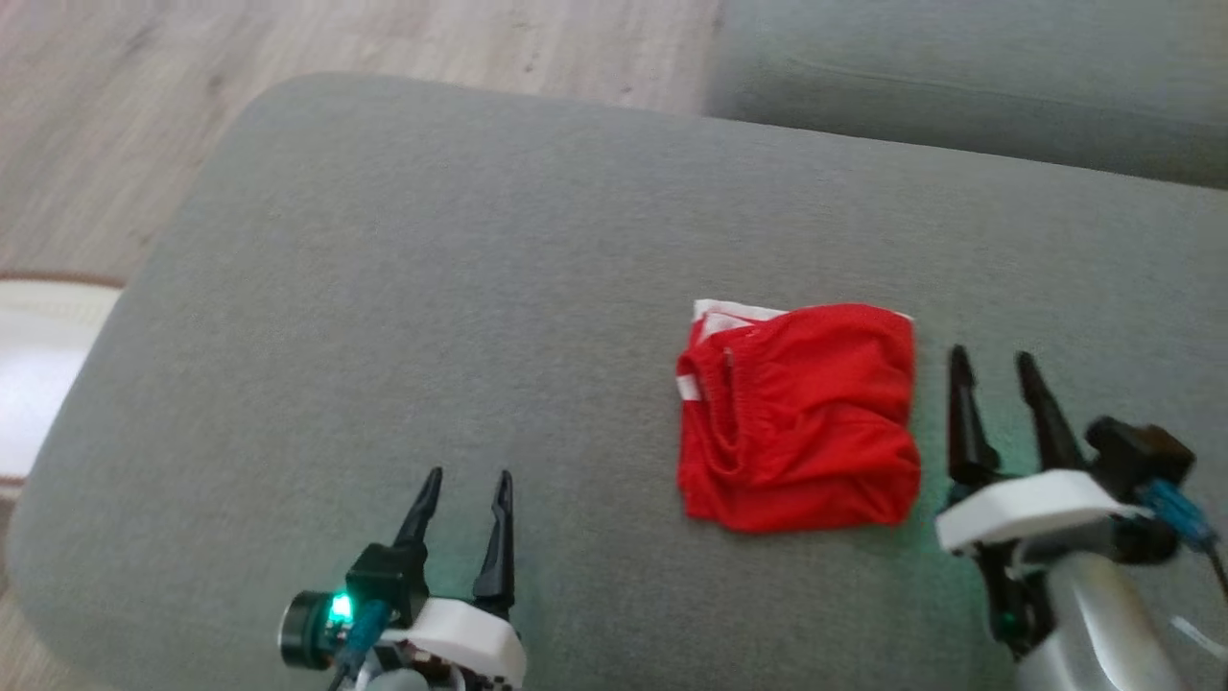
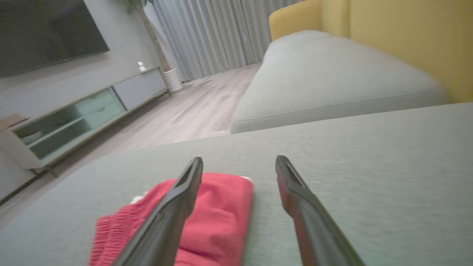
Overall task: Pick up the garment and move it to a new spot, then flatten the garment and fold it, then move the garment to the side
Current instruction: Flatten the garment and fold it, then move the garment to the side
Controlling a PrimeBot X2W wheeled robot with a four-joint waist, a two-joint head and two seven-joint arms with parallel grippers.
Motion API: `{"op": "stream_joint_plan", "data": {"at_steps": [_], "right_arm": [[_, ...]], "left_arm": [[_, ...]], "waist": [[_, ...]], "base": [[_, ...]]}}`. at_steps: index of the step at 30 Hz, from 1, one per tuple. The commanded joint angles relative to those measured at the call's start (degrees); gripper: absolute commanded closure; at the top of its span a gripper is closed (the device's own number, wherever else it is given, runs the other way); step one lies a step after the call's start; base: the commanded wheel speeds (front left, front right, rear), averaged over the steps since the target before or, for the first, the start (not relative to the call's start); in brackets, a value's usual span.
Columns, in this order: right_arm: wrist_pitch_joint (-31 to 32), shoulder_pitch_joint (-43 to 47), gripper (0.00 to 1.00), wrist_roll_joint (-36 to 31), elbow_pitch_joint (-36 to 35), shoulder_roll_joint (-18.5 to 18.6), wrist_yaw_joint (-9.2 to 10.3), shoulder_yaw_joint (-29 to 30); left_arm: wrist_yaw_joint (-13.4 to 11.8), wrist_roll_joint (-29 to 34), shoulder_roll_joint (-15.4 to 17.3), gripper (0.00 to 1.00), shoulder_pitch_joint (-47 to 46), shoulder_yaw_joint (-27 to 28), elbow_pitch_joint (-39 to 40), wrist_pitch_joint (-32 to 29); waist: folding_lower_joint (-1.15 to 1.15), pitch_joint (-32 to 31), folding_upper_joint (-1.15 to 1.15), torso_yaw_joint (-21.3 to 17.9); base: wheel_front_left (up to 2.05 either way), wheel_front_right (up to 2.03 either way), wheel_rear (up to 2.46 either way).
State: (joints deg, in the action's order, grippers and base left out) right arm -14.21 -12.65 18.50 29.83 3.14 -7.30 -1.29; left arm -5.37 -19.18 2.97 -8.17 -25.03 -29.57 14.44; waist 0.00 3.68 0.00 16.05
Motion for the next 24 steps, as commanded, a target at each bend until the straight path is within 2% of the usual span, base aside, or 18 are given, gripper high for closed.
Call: {"op": "stream_joint_plan", "data": {"at_steps": [1,5,13,20,24], "right_arm": [[-0.7,0.1,0.0,-1.3,-2.5,-0.1,-0.19,-0.6],[-0.8,3.7,0.0,-6.4,-6.7,-0.2,-0.19,3.1],[-0.8,10.7,0.0,-7.7,-9.7,-0.2,-0.19,3.9],[-0.8,11.3,0.0,-7.7,-9.2,-0.3,-0.19,2.1],[-0.8,10.5,0.0,-10.4,-6.3,-0.3,-0.19,-3.4]], "left_arm": [[-0.3,0.8,0.2,0.0,-0.3,2.3,2.1,0.6],[-0.5,3.8,0.5,0.0,1.5,4.9,5.2,0.6],[0.2,9.0,0.4,0.0,8.1,8.9,10.4,0.6],[1.7,10.3,0.1,0.0,9.5,10.2,11.0,0.6],[2.3,10.4,0.0,0.0,9.3,10.1,10.5,0.6]], "waist": [[0.0,-0.9,0.0,-2.0],[0.0,-2.0,0.0,-4.3],[0.0,-4.4,0.0,-7.1],[0.0,-4.7,0.0,-7.4],[0.0,-4.4,0.0,-6.5]], "base": [[0.0,0.0,0.0],[0.0,0.0,0.0],[0.0,0.0,0.0],[0.0,0.0,0.0],[0.0,0.0,0.0]]}}
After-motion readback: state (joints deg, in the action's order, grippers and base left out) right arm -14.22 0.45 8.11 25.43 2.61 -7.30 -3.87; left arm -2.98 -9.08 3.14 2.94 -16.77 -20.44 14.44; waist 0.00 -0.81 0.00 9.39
